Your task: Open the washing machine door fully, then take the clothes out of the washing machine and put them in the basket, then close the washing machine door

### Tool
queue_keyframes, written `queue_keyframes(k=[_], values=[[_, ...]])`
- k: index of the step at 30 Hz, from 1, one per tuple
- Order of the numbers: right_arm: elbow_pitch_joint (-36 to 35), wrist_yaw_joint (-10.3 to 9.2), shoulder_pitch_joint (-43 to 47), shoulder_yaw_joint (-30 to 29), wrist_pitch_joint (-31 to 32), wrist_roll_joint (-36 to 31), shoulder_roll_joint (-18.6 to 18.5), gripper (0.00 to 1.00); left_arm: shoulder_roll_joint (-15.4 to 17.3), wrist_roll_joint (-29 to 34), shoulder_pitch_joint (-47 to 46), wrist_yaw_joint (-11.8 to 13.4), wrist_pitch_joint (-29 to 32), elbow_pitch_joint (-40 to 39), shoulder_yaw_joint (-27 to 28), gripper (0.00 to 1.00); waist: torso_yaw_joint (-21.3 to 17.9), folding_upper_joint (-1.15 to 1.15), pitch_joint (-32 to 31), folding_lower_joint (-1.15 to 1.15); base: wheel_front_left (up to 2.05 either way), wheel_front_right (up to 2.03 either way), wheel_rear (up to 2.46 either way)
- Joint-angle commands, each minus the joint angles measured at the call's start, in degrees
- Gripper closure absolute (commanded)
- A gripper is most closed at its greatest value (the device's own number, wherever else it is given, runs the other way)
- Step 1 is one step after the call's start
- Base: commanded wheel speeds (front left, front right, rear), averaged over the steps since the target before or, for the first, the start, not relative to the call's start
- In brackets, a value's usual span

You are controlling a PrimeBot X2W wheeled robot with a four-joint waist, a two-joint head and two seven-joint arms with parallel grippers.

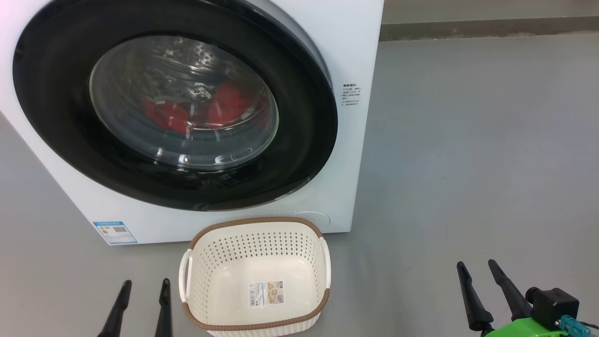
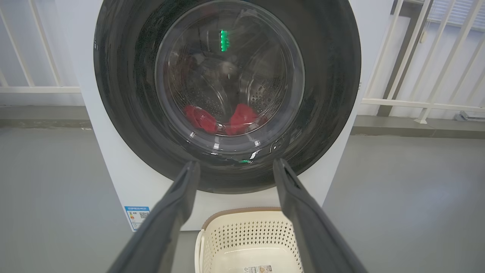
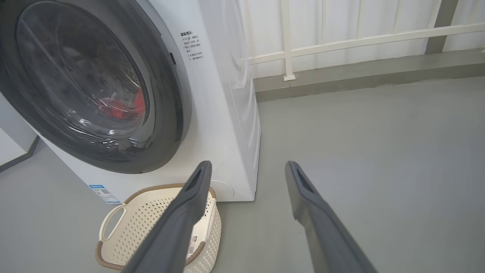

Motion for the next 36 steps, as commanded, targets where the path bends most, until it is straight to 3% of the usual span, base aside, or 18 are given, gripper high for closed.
queue_keyframes(k=[1, 26, 27, 28, 29, 36], values=[[-1.6, -0.06, -0.4, 1.0, -0.7, -0.2, -0.4, 0.00, 0.9, -0.1, -1.2, 0.4, -0.5, -1.1, 1.9, 0.00, 0.0, 0.00, 0.0, 0.00, 0.00, 0.00, 0.00], [-1.8, -0.06, 0.5, 0.6, -0.7, -1.3, 0.1, 0.00, 0.9, -1.1, -1.3, 1.0, -0.5, 0.1, 1.4, 0.00, 0.3, 0.00, -0.4, 0.00, 0.00, 0.00, 0.00], [-1.8, -0.06, 0.5, 0.8, -0.7, -1.2, 0.1, 0.31, 0.9, -1.1, -1.3, 1.0, -0.5, 0.1, 1.3, 0.00, 0.3, 0.00, -0.4, 0.00, 0.00, 0.00, 0.00], [-1.9, -0.06, 0.3, 1.0, -0.7, -0.7, 0.2, 0.70, 0.9, -1.1, -1.3, 1.0, -0.5, 0.1, 1.3, 0.00, 0.3, 0.00, -0.4, 0.00, 0.00, 0.00, 0.00], [-2.0, -0.06, 0.1, 1.3, -0.7, -0.1, 0.3, 1.00, 0.9, -1.2, -1.3, 1.0, -0.5, 0.2, 1.3, 0.00, 0.3, 0.00, -0.4, 0.00, 0.00, 0.00, 0.00], [-2.2, -0.06, -5.2, 5.2, -0.7, 5.1, -0.1, 1.00, 0.9, -1.0, -1.7, 0.9, -0.5, 0.2, 0.6, 0.00, 0.2, 0.00, 0.1, 0.00, 0.00, 0.00, 0.00]])
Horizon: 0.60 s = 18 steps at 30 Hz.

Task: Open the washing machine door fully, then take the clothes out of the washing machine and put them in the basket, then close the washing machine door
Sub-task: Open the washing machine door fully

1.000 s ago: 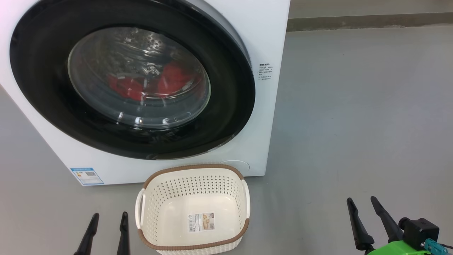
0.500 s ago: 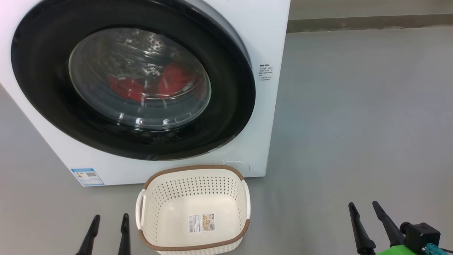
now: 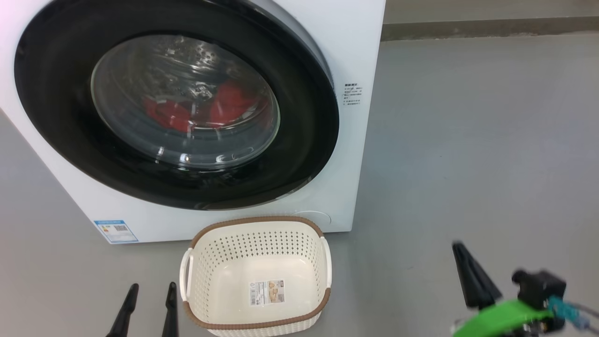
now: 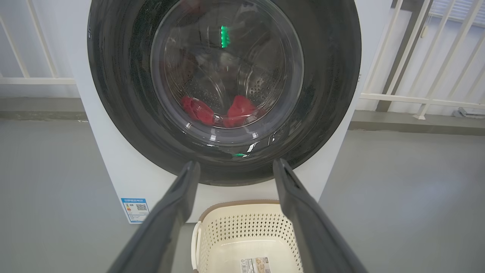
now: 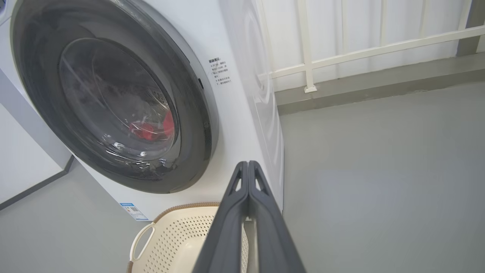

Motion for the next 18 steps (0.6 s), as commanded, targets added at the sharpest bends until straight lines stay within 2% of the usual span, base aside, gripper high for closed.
queue_keyframes(k=[1, 9, 18], values=[[-1.7, -0.06, -3.3, 1.7, -0.7, 1.1, -0.5, 1.00, 0.8, -0.4, -1.8, 0.4, -0.5, -1.2, 1.6, 0.00, 0.0, 0.00, 0.1, 0.00, 0.00, 0.00, 0.00], [0.3, -0.06, -15.3, 5.2, -0.7, 6.1, -2.4, 1.00, 0.8, -0.8, -3.8, 0.6, -0.5, -1.1, -0.4, 0.00, 1.9, 0.00, 1.3, 0.00, 0.00, 0.00, 0.00], [4.0, -0.06, -30.5, 6.6, -0.7, 13.5, -5.0, 1.00, 0.8, -1.4, -7.9, 0.6, -0.5, -1.7, -2.0, 0.00, 4.4, 0.00, 5.8, 0.00, 0.00, 0.00, 0.00]])
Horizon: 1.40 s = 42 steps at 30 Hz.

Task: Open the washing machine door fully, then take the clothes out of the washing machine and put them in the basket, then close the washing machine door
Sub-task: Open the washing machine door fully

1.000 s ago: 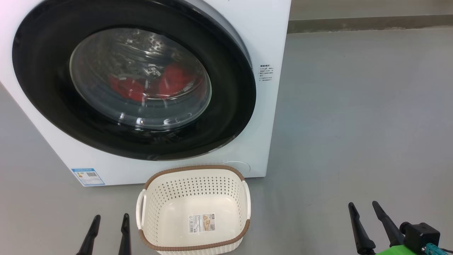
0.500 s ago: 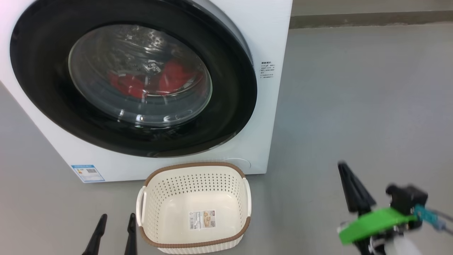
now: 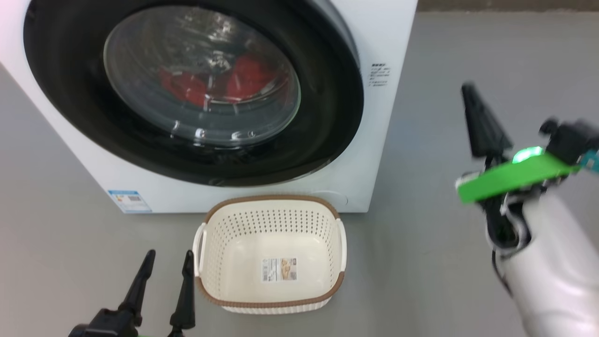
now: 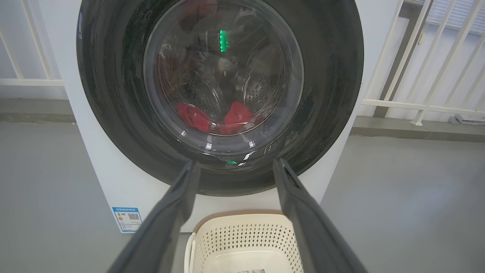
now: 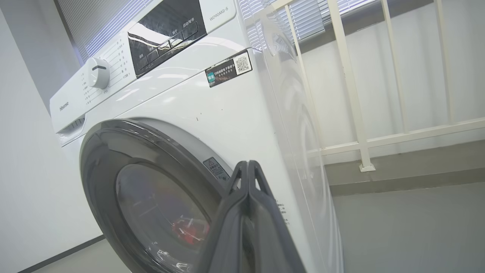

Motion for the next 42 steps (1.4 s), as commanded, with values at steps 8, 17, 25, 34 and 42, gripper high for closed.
queue_keyframes(k=[8, 17, 25, 34, 42], values=[[6.5, -0.06, -13.8, 5.7, -0.7, 11.4, -3.0, 1.00, 0.8, -0.8, -5.5, -0.1, -0.5, -1.3, 0.2, 0.00, 3.8, 0.00, 4.7, 0.00, 0.00, 0.00, 0.00], [12.3, -0.06, -22.7, 13.9, 12.6, 33.9, -8.4, 1.00, 0.8, -1.3, -7.7, 0.0, -0.5, -1.3, -0.4, 0.00, 6.2, 0.00, 7.6, 0.00, 0.00, 0.00, 0.00], [15.0, -0.06, -26.3, 14.8, 26.8, 47.7, -10.8, 1.00, 0.8, -1.6, -8.4, -0.1, -0.5, -1.0, -1.1, 0.00, 7.2, 0.00, 8.8, 0.00, 0.00, 0.00, 0.00], [19.1, -0.06, -31.4, 11.9, 37.6, 56.5, -12.0, 1.00, 0.8, -1.6, -9.5, -0.4, -0.5, -1.1, -1.9, 0.00, 8.6, 0.00, 11.5, 0.00, 0.00, 0.00, 0.00], [24.8, -0.06, -36.5, 11.6, 45.4, 59.1, -11.6, 1.00, 0.8, -1.9, -10.9, -0.7, -0.5, -1.5, -2.9, 0.00, 9.7, 0.00, 13.8, 0.00, 0.00, 0.00, 0.00]])
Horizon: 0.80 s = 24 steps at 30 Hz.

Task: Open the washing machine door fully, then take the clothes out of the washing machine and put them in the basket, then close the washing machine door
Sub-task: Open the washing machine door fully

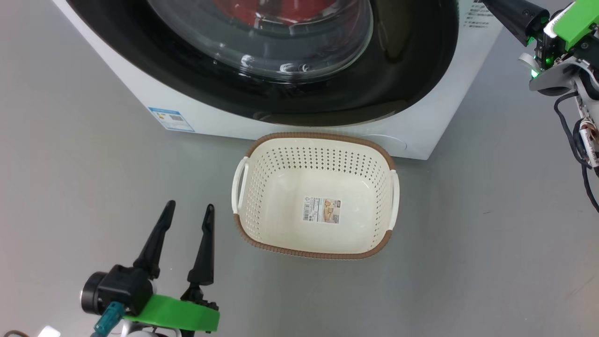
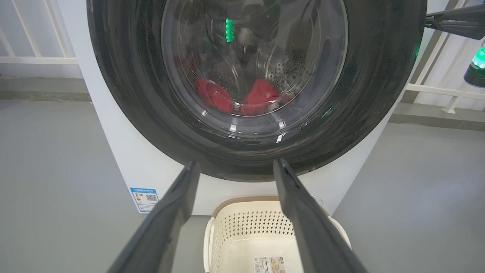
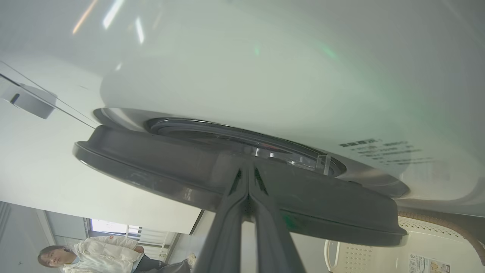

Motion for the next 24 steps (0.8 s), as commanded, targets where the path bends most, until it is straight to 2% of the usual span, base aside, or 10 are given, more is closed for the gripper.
queue_keyframes(k=[1, 14, 24], values=[[-0.6, -0.06, -1.6, 0.1, 1.1, 0.8, 0.7, 1.00, 0.9, -0.5, -1.8, -0.4, -0.5, -1.6, 1.5, 0.00, 0.5, 0.00, 0.5, 0.00, 0.00, 0.00, 0.00], [4.6, -0.06, -7.5, 0.2, 6.5, 1.0, 1.4, 1.00, 0.9, -0.9, -4.0, -0.6, -0.5, -2.0, -0.6, 0.00, 2.4, 0.00, 3.2, 0.00, 0.00, 0.00, 0.00], [5.1, -0.06, -7.0, 0.8, 9.4, 0.7, 2.1, 1.00, 0.9, -1.1, -4.4, -0.1, -0.5, -1.8, -1.2, 0.00, 2.8, 0.00, 2.7, 0.00, 0.00, 0.00, 0.00]])
